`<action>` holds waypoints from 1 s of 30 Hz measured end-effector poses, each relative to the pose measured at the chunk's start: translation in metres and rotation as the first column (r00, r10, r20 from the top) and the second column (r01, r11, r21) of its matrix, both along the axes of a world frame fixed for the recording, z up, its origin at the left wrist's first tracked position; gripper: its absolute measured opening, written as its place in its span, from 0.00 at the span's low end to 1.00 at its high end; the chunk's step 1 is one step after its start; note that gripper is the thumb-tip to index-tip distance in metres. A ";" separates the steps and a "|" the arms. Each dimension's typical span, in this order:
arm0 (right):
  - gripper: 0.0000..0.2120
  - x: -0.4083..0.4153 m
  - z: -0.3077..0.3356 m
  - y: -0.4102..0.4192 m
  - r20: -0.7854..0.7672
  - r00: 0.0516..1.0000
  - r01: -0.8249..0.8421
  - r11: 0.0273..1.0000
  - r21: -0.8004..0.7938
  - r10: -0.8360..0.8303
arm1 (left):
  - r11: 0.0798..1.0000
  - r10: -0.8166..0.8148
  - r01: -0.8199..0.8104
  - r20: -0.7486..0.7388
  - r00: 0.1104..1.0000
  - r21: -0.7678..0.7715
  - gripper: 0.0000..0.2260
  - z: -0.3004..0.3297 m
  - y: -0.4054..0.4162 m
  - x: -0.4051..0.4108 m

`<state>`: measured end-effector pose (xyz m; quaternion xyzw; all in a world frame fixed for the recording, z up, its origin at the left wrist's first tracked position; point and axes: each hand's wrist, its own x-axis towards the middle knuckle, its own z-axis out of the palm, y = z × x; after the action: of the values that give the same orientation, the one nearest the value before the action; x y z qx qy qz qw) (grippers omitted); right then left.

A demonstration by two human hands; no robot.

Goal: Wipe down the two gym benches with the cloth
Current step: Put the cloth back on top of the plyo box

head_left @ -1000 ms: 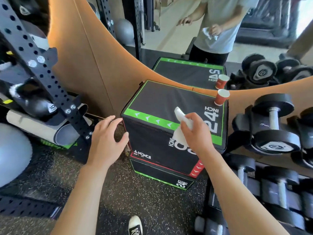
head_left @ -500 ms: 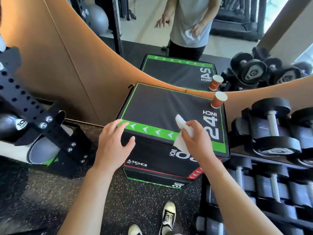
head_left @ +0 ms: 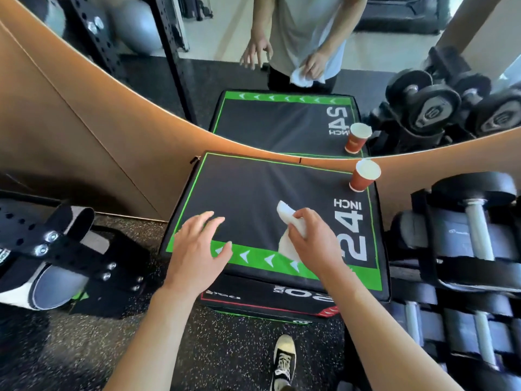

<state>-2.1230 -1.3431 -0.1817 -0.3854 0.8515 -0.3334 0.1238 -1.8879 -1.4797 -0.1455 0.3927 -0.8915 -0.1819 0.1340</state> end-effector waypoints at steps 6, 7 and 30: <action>0.07 -0.028 -0.042 -0.032 0.021 0.998 -0.067 0.997 0.037 0.067 | 1.000 -0.010 0.010 0.089 0.996 0.005 0.24 -0.021 -0.020 -0.037; 0.07 -0.029 -0.047 -0.037 0.031 0.996 -0.080 0.996 0.038 0.079 | 1.000 -0.011 0.010 0.100 0.995 0.016 0.24 -0.024 -0.022 -0.040; 0.18 -0.016 -0.066 -0.029 0.033 0.997 0.057 0.975 0.213 -0.066 | 0.908 -0.409 0.382 0.164 0.898 0.173 0.20 -0.100 -0.046 -0.116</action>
<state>-2.1390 -1.3721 -0.2472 -0.3367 0.8910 -0.2519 0.1709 -2.0039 -1.5261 -0.2454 0.2271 -0.9470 -0.2262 -0.0217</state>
